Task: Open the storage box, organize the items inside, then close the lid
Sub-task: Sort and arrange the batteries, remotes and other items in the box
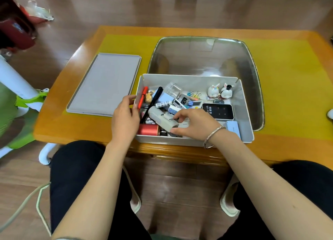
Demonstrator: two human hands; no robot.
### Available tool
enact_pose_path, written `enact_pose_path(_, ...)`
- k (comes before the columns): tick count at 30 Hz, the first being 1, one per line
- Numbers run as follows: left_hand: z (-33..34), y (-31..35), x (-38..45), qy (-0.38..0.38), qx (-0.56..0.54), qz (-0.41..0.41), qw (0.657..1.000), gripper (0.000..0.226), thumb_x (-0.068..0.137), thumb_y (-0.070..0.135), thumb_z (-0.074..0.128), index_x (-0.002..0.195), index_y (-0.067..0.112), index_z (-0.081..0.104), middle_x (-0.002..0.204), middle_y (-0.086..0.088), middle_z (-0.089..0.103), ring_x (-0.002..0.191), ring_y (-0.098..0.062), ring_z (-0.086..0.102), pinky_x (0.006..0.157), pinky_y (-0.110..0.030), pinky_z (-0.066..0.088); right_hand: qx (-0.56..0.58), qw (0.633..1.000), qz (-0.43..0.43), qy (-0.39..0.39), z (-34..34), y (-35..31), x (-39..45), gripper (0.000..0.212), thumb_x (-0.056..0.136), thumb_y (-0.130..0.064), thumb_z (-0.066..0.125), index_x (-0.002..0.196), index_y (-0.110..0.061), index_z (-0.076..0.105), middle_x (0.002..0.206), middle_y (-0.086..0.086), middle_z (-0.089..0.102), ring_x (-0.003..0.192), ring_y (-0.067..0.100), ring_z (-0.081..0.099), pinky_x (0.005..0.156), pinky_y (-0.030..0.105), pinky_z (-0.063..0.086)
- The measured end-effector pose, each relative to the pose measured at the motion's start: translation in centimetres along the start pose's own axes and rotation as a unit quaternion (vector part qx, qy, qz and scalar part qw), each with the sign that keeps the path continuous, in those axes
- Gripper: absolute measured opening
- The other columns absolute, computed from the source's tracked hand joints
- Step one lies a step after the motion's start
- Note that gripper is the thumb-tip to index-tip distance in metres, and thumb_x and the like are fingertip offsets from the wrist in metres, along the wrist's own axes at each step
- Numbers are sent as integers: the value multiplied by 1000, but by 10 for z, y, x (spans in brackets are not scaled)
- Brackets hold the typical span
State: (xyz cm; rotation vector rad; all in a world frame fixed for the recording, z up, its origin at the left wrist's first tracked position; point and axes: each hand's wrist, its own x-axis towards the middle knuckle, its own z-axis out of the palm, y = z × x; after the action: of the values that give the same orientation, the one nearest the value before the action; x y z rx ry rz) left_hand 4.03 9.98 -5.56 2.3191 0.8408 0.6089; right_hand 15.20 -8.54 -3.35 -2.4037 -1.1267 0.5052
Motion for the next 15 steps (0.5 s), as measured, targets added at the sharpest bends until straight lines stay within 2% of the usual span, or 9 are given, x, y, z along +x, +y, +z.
enact_pose_path(2,2,-2,-1,13,-1,0,1000,28,99,15,48,126,12,53,119,-5,64,107,-20,59,80,-24,42,-41,999,-2,-11,3,-6,5,60,68,-64,68,116,-29,58,93,-11,60,88,9,55,77,28,45)
enact_pose_path(4,3,-3,-1,15,0,0,1000,28,99,15,47,126,13,53,120,-4,63,107,-20,59,79,-25,42,-121,993,-9,-3,8,-13,11,66,68,-68,65,118,-27,55,96,-6,62,91,15,57,74,31,46)
enact_pose_path(7,4,-3,-1,15,-9,-7,1000,28,99,15,46,127,14,52,121,-4,63,107,-18,58,79,-25,42,-168,985,-24,22,15,-21,17,51,74,-63,61,104,-21,59,84,-2,62,87,21,60,64,30,43)
enact_pose_path(9,5,-4,-1,15,-15,-11,1000,28,100,16,46,127,15,52,121,-3,62,108,-16,57,79,-24,42,-114,993,-20,38,15,-22,17,34,77,-52,60,84,-19,61,68,-3,56,75,21,60,57,28,41)
enact_pose_path(11,5,-5,-1,14,-21,-16,1000,28,100,16,45,128,16,51,122,-2,61,109,-14,56,80,-23,41,-26,998,-1,57,13,-19,15,28,79,-43,60,76,-16,61,62,-3,55,64,15,55,57,28,44)
enact_pose_path(13,6,-6,-1,14,-27,-18,999,28,100,16,45,128,16,51,122,-1,61,106,-9,54,79,-22,41,63,992,14,109,8,-13,12,20,81,-34,62,74,-15,62,59,-5,53,57,9,48,60,26,43)
enact_pose_path(15,6,-6,-1,14,-31,-19,999,28,100,17,45,127,17,51,122,0,60,103,-4,50,79,-21,41,129,978,23,164,2,-7,9,13,82,-27,67,83,-14,66,62,-2,57,59,10,50,64,24,46)
